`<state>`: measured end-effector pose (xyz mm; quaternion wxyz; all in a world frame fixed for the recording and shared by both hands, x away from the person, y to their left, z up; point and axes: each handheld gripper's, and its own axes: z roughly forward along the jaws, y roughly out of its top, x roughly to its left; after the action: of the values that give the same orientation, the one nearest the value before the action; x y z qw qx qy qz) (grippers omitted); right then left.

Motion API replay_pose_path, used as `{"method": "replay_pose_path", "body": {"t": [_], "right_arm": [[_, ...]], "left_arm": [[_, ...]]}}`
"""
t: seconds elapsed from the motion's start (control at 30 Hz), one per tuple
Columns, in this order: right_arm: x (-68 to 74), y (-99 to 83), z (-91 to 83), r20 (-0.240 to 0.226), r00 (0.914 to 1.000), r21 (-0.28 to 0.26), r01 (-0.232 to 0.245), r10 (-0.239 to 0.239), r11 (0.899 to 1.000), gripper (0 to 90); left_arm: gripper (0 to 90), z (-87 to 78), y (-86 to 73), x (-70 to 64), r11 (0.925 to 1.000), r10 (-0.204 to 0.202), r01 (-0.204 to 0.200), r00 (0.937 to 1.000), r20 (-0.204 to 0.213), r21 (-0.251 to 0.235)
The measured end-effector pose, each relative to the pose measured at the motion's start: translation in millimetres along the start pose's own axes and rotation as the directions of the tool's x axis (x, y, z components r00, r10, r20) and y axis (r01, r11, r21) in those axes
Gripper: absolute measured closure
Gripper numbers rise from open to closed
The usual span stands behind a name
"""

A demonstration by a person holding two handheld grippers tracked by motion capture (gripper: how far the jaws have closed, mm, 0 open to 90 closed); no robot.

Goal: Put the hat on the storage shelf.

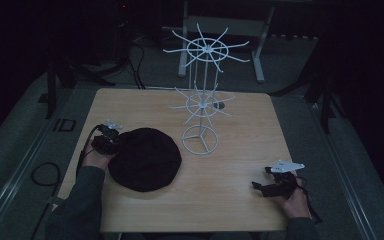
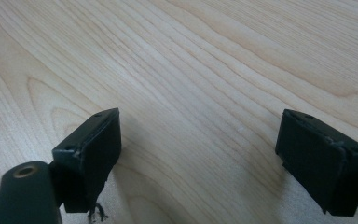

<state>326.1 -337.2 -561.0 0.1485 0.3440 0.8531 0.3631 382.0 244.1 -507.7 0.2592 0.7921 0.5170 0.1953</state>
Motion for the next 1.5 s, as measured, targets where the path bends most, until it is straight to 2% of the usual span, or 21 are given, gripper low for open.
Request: {"method": "replay_pose_path", "body": {"t": [0.23, 0.4, 0.67, 0.87, 1.1, 1.5], "right_arm": [[0.1, 0.0, -0.1, 0.0, 1.0, 0.0, -0.001, 0.001, 1.0, 14.1], [0.1, 0.0, -0.1, 0.001, 1.0, 0.0, -0.002, 0.002, 1.0, 14.1], [0.1, 0.0, -0.1, 0.0, 1.0, 0.0, -0.002, 0.002, 1.0, 14.1], [0.1, 0.0, -0.1, 0.0, 1.0, 0.0, -0.002, 0.002, 1.0, 14.1], [0.1, 0.0, -0.1, 0.0, 1.0, 0.0, -0.002, 0.002, 1.0, 14.1], [0.2, 0.0, -0.1, 0.002, 1.0, 0.0, -0.003, 0.003, 1.0, 14.1]], "left_arm": [[81.3, -7.3, -5.3, 7.2, 0.9982, -0.053, 0.054, 0.9979, 0.038, -0.026], [81.3, -15.3, -8.6, 11.8, 0.9949, -0.083, 0.087, 0.9939, 0.072, -0.051], [81.2, -30.3, -14.1, 15.7, 0.9913, -0.094, 0.104, 0.9873, 0.128, -0.08], [81.2, -37.7, -20.9, 18.6, 0.9873, -0.104, 0.121, 0.9826, 0.154, -0.103], [81.1, -48.4, -25.3, 22.2, 0.975, -0.139, 0.169, 0.9702, 0.199, -0.144], [80.9, -61.2, -24.0, 25.0, 0.9513, -0.187, 0.244, 0.9423, 0.277, -0.188]]}}
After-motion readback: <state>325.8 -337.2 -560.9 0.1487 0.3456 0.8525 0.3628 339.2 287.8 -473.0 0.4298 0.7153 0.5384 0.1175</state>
